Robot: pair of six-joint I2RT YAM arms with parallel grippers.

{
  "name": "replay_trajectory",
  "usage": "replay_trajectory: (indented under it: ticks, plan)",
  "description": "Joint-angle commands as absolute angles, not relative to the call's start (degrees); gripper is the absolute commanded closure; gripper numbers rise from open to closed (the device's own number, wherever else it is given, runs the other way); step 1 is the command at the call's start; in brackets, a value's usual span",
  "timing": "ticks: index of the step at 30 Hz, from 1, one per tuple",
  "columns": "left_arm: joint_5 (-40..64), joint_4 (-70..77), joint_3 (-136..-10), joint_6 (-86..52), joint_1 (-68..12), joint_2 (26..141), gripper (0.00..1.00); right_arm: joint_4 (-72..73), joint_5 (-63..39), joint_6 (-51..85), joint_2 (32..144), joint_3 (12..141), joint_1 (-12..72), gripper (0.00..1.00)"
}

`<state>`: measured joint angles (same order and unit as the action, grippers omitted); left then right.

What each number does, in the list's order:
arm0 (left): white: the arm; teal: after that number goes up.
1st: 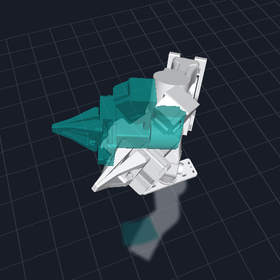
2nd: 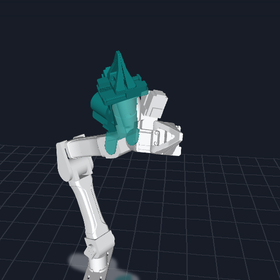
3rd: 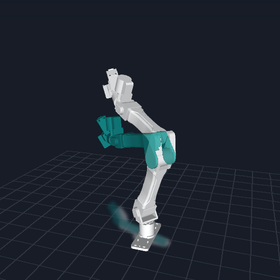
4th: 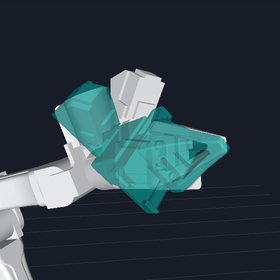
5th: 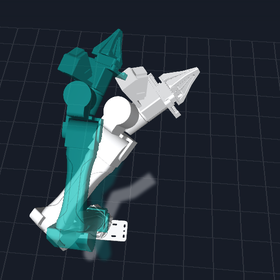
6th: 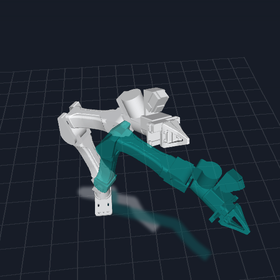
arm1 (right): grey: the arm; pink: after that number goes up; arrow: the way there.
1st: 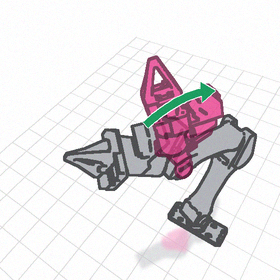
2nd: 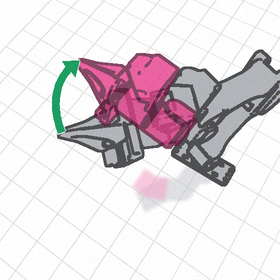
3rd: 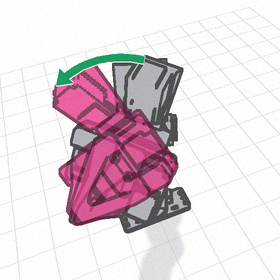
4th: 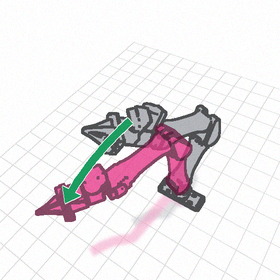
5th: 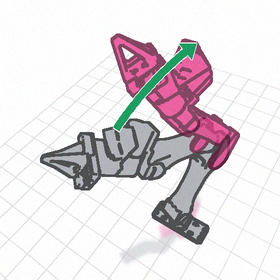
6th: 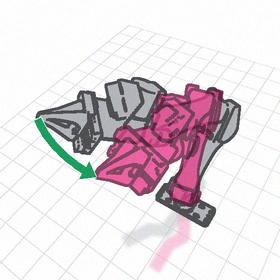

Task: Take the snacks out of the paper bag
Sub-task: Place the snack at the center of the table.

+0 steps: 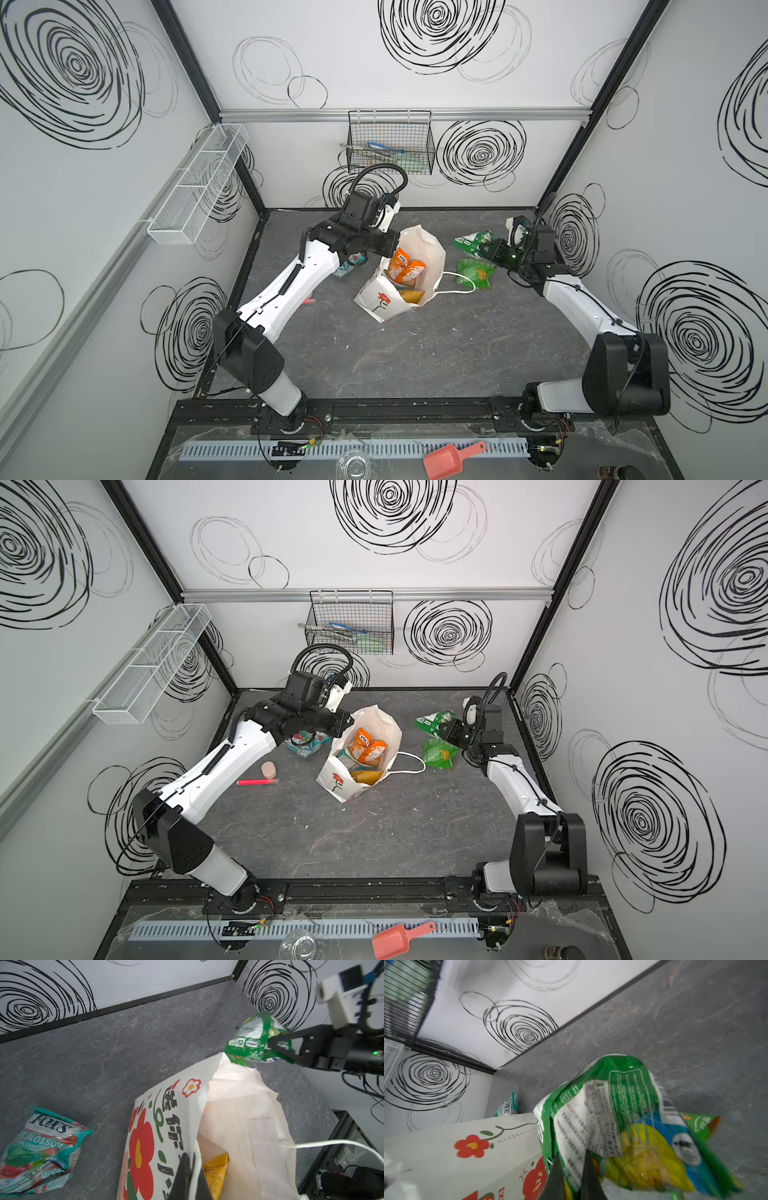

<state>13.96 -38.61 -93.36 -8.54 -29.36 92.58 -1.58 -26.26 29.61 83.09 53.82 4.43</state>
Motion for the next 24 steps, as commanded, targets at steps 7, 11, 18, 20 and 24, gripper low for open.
replay_trajectory:
  ticks: [7, 11, 18, 20, 24]
  plan:
    - [13.1, -39.1, -96.1, -5.5, -30.7, 92.0, 1.0, 1.6, -29.3, 30.0, 95.6, 57.3, 11.9, 1.0]
    - [13.7, -38.7, -96.1, -1.9, -30.8, 91.9, 1.0, 1.6, -27.7, 30.1, 98.4, 57.1, 14.0, 0.89]
    - [11.2, -37.8, -99.6, 3.8, -31.1, 93.4, 1.0, -1.8, -25.9, 29.9, 94.1, 56.9, 12.7, 0.55]
    - [10.6, -36.8, -99.9, 4.8, -31.2, 93.4, 1.0, -3.2, -25.6, 29.9, 90.6, 57.0, 11.4, 0.51]
    - [6.2, -34.9, -98.2, 7.8, -33.9, 92.8, 1.0, -7.0, -23.6, 29.9, 81.1, 57.8, 9.1, 0.47]
